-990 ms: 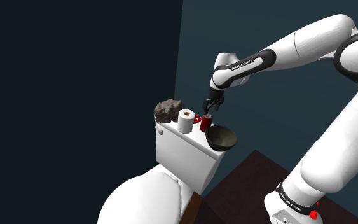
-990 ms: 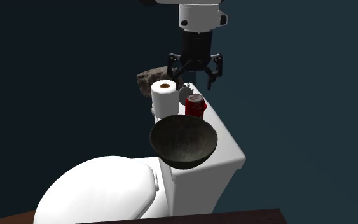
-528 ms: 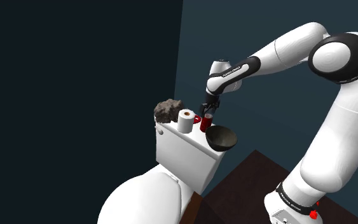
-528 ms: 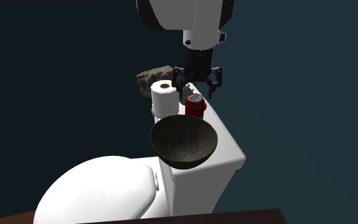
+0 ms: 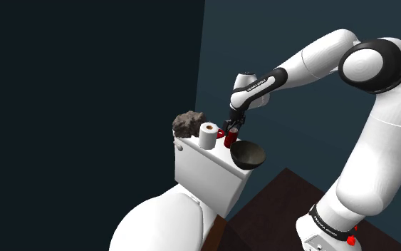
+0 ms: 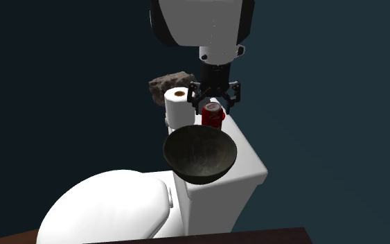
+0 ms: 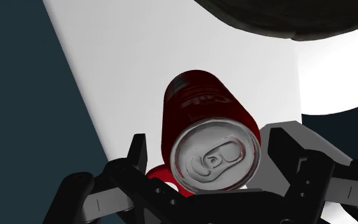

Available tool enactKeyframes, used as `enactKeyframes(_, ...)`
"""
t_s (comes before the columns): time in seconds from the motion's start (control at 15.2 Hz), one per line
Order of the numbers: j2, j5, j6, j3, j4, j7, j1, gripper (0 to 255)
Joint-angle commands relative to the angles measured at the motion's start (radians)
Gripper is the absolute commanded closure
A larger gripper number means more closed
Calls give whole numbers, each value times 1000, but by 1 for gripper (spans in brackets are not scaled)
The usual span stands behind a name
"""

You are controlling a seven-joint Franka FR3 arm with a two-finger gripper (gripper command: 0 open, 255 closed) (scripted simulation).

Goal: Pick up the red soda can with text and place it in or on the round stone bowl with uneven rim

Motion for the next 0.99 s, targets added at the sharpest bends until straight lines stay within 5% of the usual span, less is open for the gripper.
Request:
enactKeyframes(0.0,0,0,0,0,0,0,0,0)
enactKeyframes(0.13,0,0,0,0,0,0,0,0)
enactKeyframes(0.2,0,0,0,0,0,0,0,255)
enactKeyframes(0.92,-19,-3,-24,-1,6,3,1,255)
